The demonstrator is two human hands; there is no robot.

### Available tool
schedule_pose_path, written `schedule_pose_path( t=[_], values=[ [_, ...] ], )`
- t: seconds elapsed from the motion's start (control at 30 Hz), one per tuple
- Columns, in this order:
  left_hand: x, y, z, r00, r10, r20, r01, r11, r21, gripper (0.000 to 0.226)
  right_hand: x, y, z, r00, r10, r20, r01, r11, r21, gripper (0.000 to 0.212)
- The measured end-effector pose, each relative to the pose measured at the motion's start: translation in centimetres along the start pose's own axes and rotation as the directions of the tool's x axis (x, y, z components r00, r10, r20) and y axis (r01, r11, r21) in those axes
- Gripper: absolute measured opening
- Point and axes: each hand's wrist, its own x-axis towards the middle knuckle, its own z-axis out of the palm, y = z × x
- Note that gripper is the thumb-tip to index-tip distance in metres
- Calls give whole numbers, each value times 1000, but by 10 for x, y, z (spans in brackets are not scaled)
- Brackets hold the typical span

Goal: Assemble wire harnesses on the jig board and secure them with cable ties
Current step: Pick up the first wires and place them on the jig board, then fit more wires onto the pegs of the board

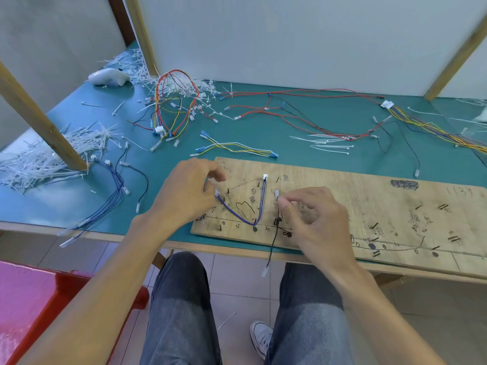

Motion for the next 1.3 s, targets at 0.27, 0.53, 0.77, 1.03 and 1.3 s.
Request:
schedule_pose_path(
  t=[0.27,0.53,0.77,1.03,1.3],
  values=[
    [84,34,24,994,105,3,-105,993,52,14,12,18,-3,992,106,-62,-104,994,26,10],
    [137,45,59,978,145,148,-178,954,241,9,12,22,-6,997,72,-19,-71,997,27,11],
    [128,31,51,943,297,-147,-260,938,228,7,13,24,-5,996,87,-15,-87,996,33,7],
    [113,23,18,666,593,-453,-385,793,471,22,12,22,-6,995,101,-14,-101,994,36,6],
    [75,54,-30,642,404,-652,-523,852,14,18,12,16,-8,993,116,-11,-114,988,102,7]
  ],
)
